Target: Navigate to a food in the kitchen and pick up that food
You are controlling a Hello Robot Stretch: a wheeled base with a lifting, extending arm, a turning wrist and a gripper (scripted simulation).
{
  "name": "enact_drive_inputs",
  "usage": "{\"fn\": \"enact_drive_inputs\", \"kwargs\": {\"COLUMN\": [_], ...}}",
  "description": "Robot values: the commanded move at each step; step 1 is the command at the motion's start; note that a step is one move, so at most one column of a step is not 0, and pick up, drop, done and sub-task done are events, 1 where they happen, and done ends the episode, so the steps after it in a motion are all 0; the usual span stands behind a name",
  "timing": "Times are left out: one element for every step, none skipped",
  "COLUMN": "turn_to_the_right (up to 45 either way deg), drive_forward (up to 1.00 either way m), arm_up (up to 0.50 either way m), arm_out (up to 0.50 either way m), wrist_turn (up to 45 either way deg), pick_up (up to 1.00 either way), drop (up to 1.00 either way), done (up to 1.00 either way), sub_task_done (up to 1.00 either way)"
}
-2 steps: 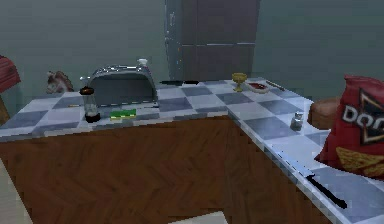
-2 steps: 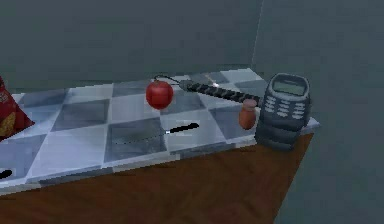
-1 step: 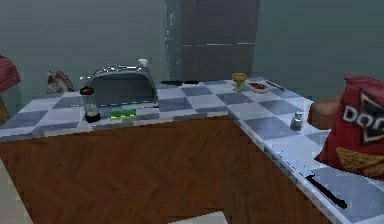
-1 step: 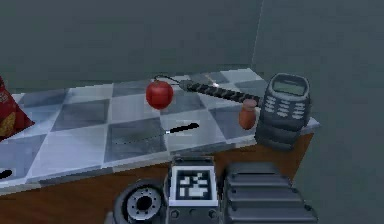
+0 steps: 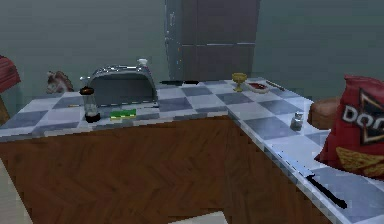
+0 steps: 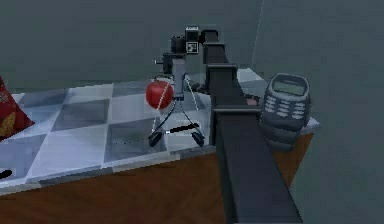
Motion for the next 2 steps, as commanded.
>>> {"fn": "enact_drive_inputs", "kwargs": {"turn_to_the_right": [0.0,0.0], "drive_forward": [0.0,0.0], "arm_up": [0.0,0.0], "arm_out": [0.0,0.0], "wrist_turn": [45.0,45.0], "pick_up": [0.0,0.0], "drop": [0.0,0.0], "done": [0.0,0.0], "sub_task_done": [0.0,0.0]}}
